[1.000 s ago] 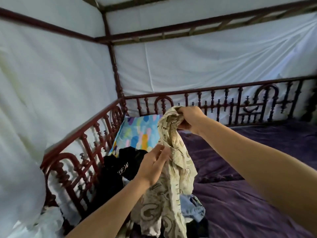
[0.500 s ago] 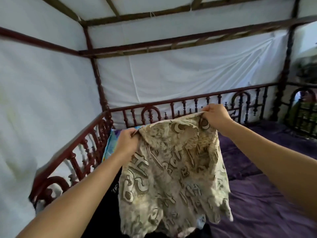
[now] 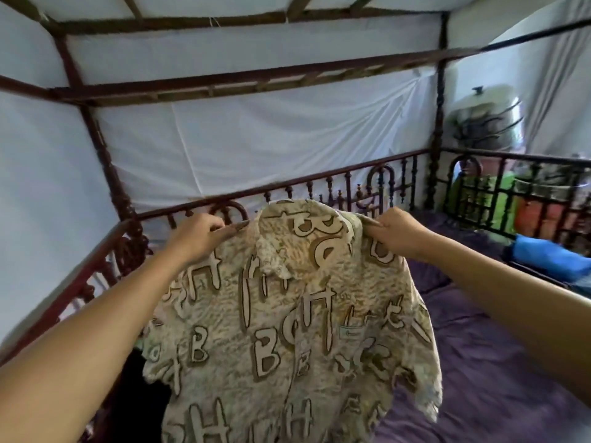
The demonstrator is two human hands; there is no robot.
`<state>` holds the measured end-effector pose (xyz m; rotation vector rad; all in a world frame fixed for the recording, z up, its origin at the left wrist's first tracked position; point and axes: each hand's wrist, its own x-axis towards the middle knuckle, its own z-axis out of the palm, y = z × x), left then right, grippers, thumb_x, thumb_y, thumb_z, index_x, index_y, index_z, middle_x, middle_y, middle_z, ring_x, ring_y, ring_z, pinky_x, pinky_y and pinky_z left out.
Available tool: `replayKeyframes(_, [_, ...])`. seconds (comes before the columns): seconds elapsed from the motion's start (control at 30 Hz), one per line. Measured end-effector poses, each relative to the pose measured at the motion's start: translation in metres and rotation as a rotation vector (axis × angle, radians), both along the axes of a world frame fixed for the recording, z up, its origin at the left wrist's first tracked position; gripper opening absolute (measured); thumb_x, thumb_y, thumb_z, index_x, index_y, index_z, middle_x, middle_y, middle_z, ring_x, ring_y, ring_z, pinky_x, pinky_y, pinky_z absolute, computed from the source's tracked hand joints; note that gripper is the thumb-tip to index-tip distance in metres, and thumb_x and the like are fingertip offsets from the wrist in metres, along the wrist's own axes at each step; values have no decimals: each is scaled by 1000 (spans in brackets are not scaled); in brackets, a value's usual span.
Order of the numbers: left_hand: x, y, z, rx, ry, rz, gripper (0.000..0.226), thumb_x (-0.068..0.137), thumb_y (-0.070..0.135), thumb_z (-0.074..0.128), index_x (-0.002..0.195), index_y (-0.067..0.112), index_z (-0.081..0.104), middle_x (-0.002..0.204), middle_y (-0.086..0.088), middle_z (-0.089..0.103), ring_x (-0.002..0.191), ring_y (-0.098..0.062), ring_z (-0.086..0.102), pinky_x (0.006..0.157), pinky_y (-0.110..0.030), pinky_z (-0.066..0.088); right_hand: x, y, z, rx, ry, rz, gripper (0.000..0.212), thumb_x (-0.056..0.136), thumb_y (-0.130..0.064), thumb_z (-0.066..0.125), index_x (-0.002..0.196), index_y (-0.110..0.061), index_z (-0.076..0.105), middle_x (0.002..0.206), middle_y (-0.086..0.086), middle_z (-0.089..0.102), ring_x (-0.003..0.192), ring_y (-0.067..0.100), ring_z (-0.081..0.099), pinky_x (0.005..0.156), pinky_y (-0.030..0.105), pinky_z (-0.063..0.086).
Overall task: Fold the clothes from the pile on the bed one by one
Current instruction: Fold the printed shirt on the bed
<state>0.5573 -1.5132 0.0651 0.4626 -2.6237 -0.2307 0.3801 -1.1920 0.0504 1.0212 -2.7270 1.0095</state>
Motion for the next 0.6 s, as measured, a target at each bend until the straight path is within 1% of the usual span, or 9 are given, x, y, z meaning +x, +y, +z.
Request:
replayKeyframes(0.07, [-9, 4, -20, 32, 35, -29, 59, 79, 80, 34, 60, 24, 44, 57, 3, 49, 64, -29, 58, 56, -35, 38, -2, 10, -23, 14, 33, 53, 43, 94, -26, 55, 55, -16, 41, 56, -3, 45, 58, 15, 43, 51, 30, 32])
replayKeyframes(0.1, [-15, 10, -28, -3, 46, -25, 51, 87, 69, 36, 66, 24, 46, 63, -1, 55, 71, -31, 60, 59, -36, 41, -2, 15, -36, 9, 28, 83, 39, 94, -22, 56, 57, -18, 43, 58, -5, 47, 62, 15, 45, 53, 31, 34])
replayKeyframes(0.17, [-29, 25, -36, -168, 32, 21, 38, 98, 50, 36, 83, 20, 53, 82, -11, 64, 84, -34, 62, 63, -38, 44, -1, 25, -61, 11, -6, 129, 36, 91, -21, 60, 58, -21, 46, 58, -7, 48, 62, 11, 45, 56, 32, 37])
replayKeyframes(0.23, [-44, 34, -37, -333, -24, 52, 38, 100, 46, 33, 96, 15, 55, 90, -16, 66, 87, -35, 62, 61, -37, 40, 2, 36, -81, 23, -43, 158, 41, 89, -31, 65, 56, -16, 46, 55, -8, 43, 55, 7, 36, 53, 30, 33])
replayKeyframes(0.3, [-60, 35, -38, -440, -78, 33, 34, 101, 43, 31, 101, 16, 52, 97, -15, 67, 89, -36, 63, 60, -37, 38, 5, 48, -95, 3, -80, 147, 52, 90, -42, 61, 53, -12, 41, 53, -5, 36, 50, 7, 30, 48, 28, 28])
replayKeyframes(0.37, [-78, 38, -43, -516, -124, 5, 21, 100, 33, 34, 103, 18, 49, 106, -9, 66, 90, -35, 64, 60, -37, 38, 4, 58, -105, -1, -82, 150, 56, 92, -46, 56, 51, -13, 38, 51, -4, 37, 47, 8, 31, 46, 23, 28])
replayKeyframes(0.43, [-98, 48, -45, -561, -160, 5, 13, 97, 25, 37, 102, 18, 47, 107, -7, 65, 88, -35, 64, 63, -37, 41, 2, 65, -114, 24, -82, 184, 57, 94, -49, 52, 52, -12, 40, 49, -4, 39, 47, 10, 36, 47, 22, 29])
replayKeyframes(0.53, [-136, 67, -48, -586, -167, 54, 25, 99, 33, 35, 103, 15, 51, 102, -13, 68, 87, -36, 65, 63, -37, 42, -11, 79, -131, 32, -81, 207, 59, 95, -53, 46, 58, -8, 38, 51, -1, 37, 49, 14, 34, 50, 26, 29])
replayKeyframes(0.6, [-162, 75, -58, -548, -137, 92, 42, 97, 48, 36, 90, 12, 56, 86, -17, 68, 78, -36, 65, 61, -36, 46, -27, 95, -145, 9, -76, 167, 59, 95, -54, 45, 56, -10, 35, 49, -1, 36, 50, 15, 34, 52, 30, 29])
